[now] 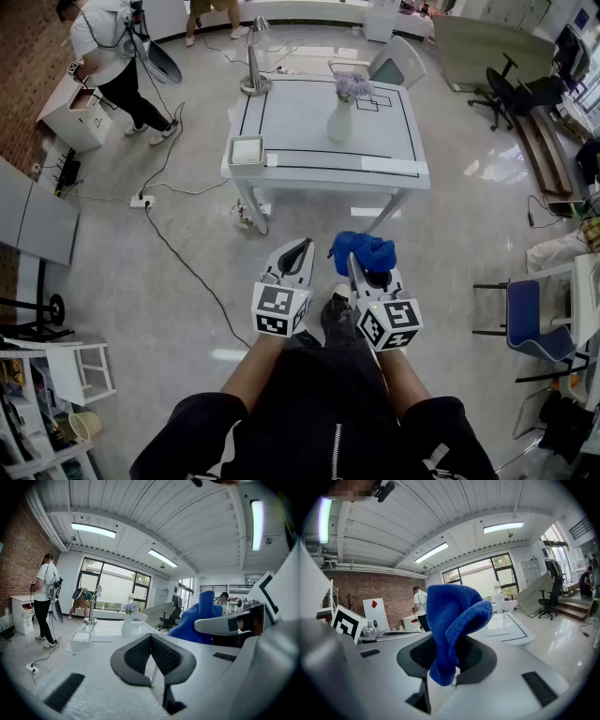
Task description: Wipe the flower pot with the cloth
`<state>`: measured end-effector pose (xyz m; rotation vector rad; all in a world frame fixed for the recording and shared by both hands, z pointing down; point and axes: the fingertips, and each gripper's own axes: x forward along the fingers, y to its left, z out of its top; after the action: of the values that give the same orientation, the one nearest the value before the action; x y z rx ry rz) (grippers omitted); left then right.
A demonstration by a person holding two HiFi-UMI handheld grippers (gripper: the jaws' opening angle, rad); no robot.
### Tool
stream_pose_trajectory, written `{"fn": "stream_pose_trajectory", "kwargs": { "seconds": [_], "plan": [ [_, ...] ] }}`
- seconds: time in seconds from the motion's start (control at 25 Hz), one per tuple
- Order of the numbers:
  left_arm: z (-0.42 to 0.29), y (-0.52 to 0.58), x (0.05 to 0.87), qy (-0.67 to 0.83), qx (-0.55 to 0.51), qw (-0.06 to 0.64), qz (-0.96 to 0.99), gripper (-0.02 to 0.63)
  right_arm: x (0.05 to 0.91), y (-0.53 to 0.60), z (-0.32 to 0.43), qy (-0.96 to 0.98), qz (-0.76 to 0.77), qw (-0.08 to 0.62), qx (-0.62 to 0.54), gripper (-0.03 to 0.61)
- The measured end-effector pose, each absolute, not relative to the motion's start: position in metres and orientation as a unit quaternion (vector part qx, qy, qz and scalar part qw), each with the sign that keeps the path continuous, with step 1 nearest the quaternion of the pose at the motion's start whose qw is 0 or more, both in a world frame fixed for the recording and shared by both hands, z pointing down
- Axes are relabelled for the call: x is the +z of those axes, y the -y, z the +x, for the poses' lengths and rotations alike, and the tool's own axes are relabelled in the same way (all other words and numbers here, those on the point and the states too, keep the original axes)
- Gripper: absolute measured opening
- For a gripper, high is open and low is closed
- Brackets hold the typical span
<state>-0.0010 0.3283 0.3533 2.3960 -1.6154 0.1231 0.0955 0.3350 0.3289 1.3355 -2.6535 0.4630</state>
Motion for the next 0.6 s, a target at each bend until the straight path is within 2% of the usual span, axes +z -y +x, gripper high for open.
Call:
{"fn": "stream_pose_trajectory", "kwargs": {
  "seconds": [0.24,0.6],
  "plan": [
    [-0.008,-0.324,0.356,0.555,0.041,0.127,0.821,0.006,0.323,-0.331,0.088,0.884,0.436,0.038,0.163,0.101],
    [-0.011,-0.287,0.363,0.552,0.04,0.135,0.822,0.006,0.333,-0.298,0.082,0.885,0.43,0.042,0.173,0.101]
  ]
}}
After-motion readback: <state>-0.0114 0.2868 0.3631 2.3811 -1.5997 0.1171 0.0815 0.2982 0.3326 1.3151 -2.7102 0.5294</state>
